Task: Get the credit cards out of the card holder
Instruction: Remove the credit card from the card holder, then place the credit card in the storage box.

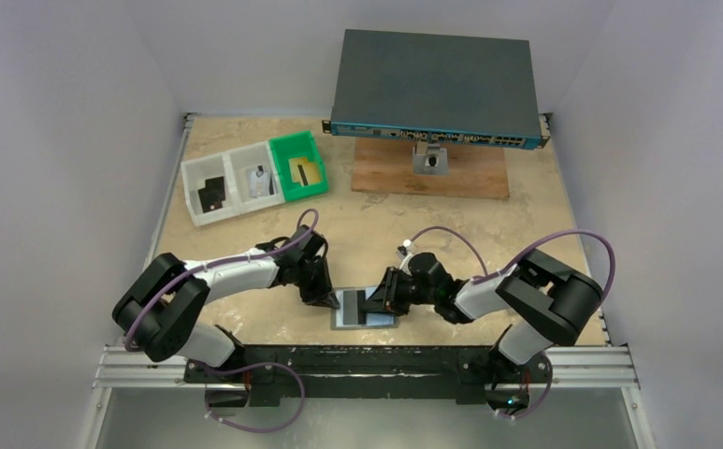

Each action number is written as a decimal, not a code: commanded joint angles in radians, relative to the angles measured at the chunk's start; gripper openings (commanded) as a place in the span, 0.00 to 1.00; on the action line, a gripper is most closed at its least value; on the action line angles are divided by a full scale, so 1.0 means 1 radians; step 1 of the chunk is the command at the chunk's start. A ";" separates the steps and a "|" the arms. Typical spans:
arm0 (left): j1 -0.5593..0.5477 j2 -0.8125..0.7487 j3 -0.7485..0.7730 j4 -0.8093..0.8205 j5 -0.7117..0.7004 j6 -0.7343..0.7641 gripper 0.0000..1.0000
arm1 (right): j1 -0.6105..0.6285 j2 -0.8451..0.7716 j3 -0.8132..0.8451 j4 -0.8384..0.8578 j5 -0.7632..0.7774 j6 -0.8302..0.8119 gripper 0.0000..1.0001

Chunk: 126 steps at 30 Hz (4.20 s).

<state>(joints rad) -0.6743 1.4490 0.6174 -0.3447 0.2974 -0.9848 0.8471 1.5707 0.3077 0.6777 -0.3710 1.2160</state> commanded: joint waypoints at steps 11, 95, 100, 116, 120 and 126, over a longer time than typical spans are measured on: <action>0.011 0.065 -0.040 -0.092 -0.174 0.048 0.00 | -0.006 0.157 0.042 0.134 -0.045 0.004 0.16; 0.115 -0.367 0.058 0.181 0.421 0.042 0.25 | -0.173 -0.278 0.120 0.075 -0.327 0.093 0.00; 0.114 -0.362 0.053 0.186 0.422 0.034 0.00 | -0.172 -0.282 0.132 0.030 -0.320 0.067 0.01; 0.146 -0.429 0.150 -0.182 0.178 0.146 0.00 | -0.173 -0.497 0.286 -0.649 0.042 -0.233 0.99; 0.210 -0.437 0.198 -0.318 0.083 0.195 0.00 | -0.173 -0.520 0.312 -0.738 0.100 -0.269 0.99; 0.302 -0.414 0.292 -0.505 -0.106 0.286 0.00 | -0.173 -0.542 0.323 -0.794 0.129 -0.297 0.99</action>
<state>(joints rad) -0.4229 1.0325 0.8253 -0.6952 0.3519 -0.7872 0.6739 1.0573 0.5858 -0.0479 -0.3023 0.9665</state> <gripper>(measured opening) 0.007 0.987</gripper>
